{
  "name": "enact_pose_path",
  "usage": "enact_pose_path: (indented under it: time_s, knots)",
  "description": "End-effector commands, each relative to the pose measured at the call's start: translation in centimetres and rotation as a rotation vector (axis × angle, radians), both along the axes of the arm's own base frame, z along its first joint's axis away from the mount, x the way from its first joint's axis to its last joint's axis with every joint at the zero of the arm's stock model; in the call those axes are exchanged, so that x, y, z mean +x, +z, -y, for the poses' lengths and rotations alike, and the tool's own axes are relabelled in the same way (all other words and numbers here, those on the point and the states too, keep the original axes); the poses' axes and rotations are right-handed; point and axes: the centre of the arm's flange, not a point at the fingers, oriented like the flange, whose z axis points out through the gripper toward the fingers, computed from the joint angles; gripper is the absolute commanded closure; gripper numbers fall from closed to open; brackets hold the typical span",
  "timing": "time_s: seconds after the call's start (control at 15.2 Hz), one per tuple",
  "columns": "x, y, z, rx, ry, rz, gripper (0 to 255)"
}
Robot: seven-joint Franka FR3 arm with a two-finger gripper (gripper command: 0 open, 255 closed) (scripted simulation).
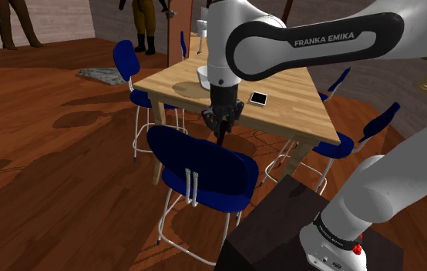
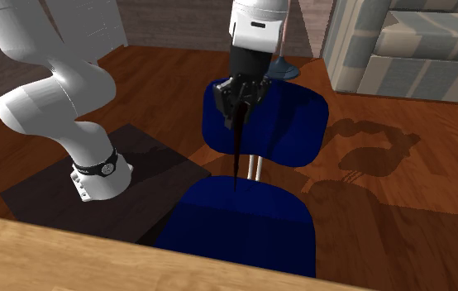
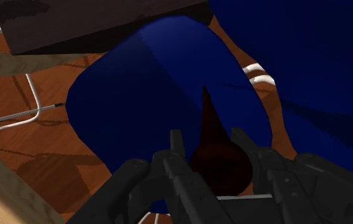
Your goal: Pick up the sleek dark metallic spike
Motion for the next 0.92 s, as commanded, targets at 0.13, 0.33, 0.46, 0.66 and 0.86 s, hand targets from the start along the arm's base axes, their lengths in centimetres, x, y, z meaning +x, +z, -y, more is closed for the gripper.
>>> enact_pose_path:
  time_s: [0.13, 0.33, 0.46, 0.66, 0.86]
  knots:
    - [0.0, 2.1, 0.0, 0.0, 0.0, 0.0, 255]
    - [0.0, 3.7, 0.0, 0.0, 0.0, 0.0, 255]
    - [0.0, 4.7, 0.0, 0.0, 0.0, 0.0, 255]
    - [0.0, 6.3, 0.0, 0.0, 0.0, 0.0, 255]
    - [0.0, 6.9, 0.0, 0.0, 0.0, 0.0, 255]
